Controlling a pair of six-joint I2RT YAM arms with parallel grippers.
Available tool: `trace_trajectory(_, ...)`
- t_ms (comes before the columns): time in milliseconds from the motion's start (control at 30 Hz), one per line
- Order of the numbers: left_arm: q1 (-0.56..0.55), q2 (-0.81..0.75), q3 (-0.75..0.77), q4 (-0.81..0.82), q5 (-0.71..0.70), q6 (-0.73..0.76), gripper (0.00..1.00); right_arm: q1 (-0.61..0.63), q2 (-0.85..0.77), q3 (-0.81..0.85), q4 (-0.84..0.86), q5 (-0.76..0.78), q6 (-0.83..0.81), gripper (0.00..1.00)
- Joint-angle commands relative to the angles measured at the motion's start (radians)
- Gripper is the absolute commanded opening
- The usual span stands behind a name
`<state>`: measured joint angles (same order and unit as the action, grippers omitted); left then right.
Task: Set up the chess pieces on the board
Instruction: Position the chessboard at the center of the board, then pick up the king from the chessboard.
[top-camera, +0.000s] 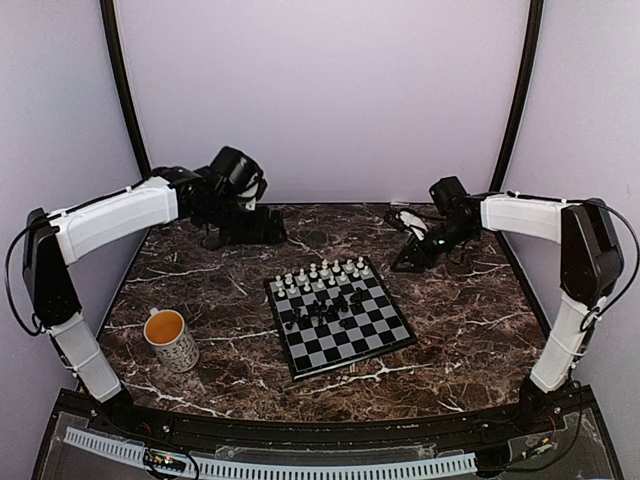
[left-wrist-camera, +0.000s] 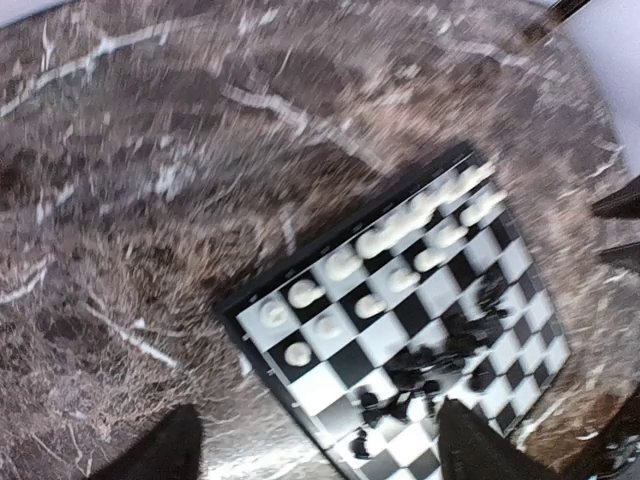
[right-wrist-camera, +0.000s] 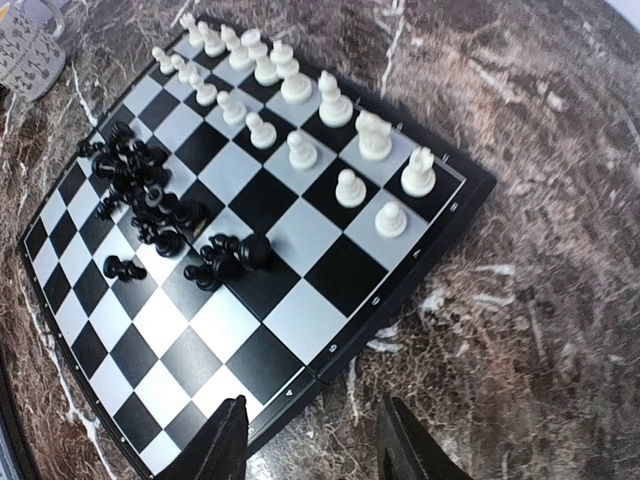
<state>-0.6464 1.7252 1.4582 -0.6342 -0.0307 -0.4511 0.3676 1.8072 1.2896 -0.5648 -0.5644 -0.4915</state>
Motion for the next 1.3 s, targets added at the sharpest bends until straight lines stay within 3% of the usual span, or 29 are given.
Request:
trace_trajectory(0, -0.005, -0.084, 0.238, -0.131, 0.120, -0.136, 0.98, -0.005, -0.050, 0.079, -0.078, 0.003, -0.015, 0.45)
trace_trajectory(167, -0.006, -0.020, 0.495, -0.270, 0.265, -0.296, 0.99, -0.006, -0.015, 0.164, -0.170, 0.028, -0.033, 0.46)
trace_trajectory(467, -0.005, -0.014, 0.637, -0.166, 0.481, -0.505, 0.99, -0.004, 0.064, 0.297, -0.203, 0.022, 0.023, 0.46)
trace_trajectory(800, 0.001, -0.095, 0.659, -0.089, 0.357, -0.388, 0.99, 0.004, 0.052, 0.280, -0.195, 0.044, 0.008, 0.46)
trace_trajectory(900, -0.004, -0.161, 0.492, -0.010, 0.274, -0.271, 0.99, 0.004, 0.044, 0.282, -0.191, 0.056, 0.002, 0.46)
trace_trajectory(1067, 0.001, -0.324, -0.031, 0.315, 0.085, 0.016, 0.99, 0.016, 0.040, 0.327, -0.211, 0.059, -0.008, 0.46)
trace_trajectory(1200, 0.001, -0.299, -0.173, 0.467, -0.054, 0.290, 0.99, 0.062, 0.034, 0.313, -0.189, 0.117, -0.028, 0.46)
trace_trajectory(1267, 0.002, -0.270, -0.221, 0.563, -0.122, 0.344, 0.99, 0.099, 0.047, 0.308, -0.182, 0.150, -0.045, 0.46)
